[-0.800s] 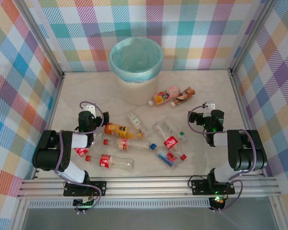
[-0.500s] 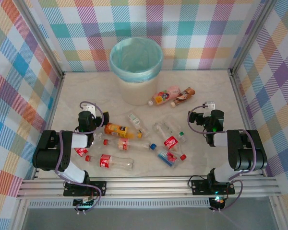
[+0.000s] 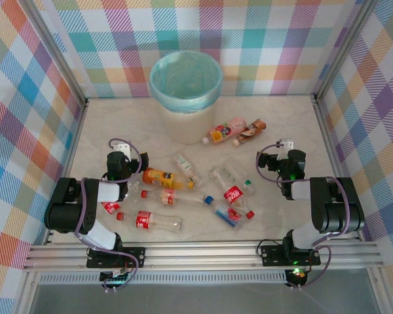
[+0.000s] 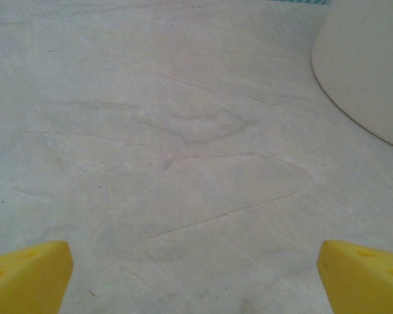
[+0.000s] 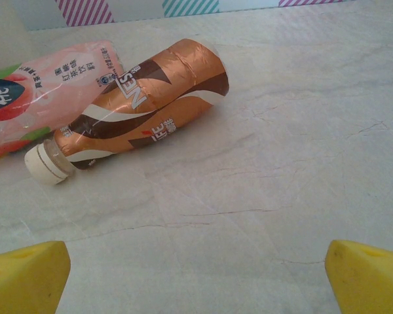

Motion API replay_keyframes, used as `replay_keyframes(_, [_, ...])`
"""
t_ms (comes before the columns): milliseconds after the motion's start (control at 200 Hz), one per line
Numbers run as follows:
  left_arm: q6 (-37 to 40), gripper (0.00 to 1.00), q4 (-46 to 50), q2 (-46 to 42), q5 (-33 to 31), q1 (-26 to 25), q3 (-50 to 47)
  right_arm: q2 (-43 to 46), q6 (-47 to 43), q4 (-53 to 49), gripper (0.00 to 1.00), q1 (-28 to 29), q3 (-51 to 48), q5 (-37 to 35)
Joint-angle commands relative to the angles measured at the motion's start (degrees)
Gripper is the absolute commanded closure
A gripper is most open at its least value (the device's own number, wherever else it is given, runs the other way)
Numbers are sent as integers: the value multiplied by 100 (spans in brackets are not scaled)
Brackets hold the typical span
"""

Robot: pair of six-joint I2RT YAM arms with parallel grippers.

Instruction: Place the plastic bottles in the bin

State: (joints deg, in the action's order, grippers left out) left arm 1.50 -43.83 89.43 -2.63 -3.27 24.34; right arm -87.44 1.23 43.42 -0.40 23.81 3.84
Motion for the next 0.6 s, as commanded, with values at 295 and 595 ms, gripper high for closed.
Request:
replay_keyframes(295, [898, 20, 2824, -2483, -1077, -1460, 1052, 1954, 1251, -5318, 20, 767, 2231, 848])
replay_keyframes(595, [398, 25, 4382, -2520, -412, -2547, 2491, 1143, 721, -8486, 30, 2441, 4258, 700])
